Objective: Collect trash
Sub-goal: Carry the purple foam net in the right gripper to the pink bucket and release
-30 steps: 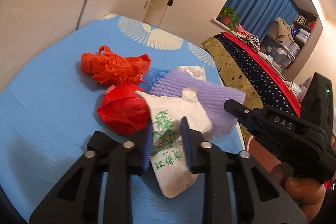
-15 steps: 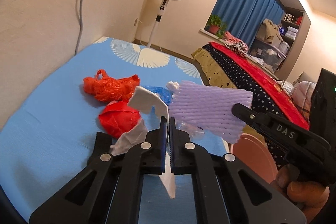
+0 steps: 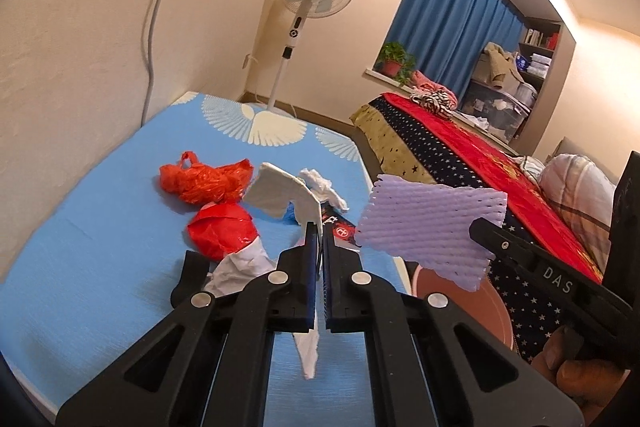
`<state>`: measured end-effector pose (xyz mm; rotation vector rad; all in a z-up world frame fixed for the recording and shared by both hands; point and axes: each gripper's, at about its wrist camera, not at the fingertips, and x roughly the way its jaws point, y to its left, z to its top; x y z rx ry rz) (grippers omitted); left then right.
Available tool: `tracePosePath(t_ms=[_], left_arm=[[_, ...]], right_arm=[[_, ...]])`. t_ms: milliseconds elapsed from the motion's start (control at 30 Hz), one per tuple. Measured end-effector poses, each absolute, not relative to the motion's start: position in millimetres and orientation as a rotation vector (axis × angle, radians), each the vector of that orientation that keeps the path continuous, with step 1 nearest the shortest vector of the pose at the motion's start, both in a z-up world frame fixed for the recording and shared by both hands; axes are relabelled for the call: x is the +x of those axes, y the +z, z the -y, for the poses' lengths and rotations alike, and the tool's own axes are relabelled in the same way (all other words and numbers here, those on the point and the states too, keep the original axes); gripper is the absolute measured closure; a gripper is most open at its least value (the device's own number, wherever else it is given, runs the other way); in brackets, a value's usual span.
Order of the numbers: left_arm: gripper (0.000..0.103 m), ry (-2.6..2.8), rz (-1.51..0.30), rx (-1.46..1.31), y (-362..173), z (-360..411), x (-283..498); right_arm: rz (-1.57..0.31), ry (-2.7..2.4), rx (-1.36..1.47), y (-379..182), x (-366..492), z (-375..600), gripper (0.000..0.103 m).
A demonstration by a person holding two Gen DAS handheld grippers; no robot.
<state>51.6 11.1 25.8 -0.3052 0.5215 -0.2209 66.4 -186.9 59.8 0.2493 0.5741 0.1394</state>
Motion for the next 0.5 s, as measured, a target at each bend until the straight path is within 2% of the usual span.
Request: tracePosePath(t_ms=[500], left_arm=[[0.101,-0.253,-0.51,-0.271,31,17,51]], right_arm=[[-0.535,0.065,0.195,71,47,201,0.09]])
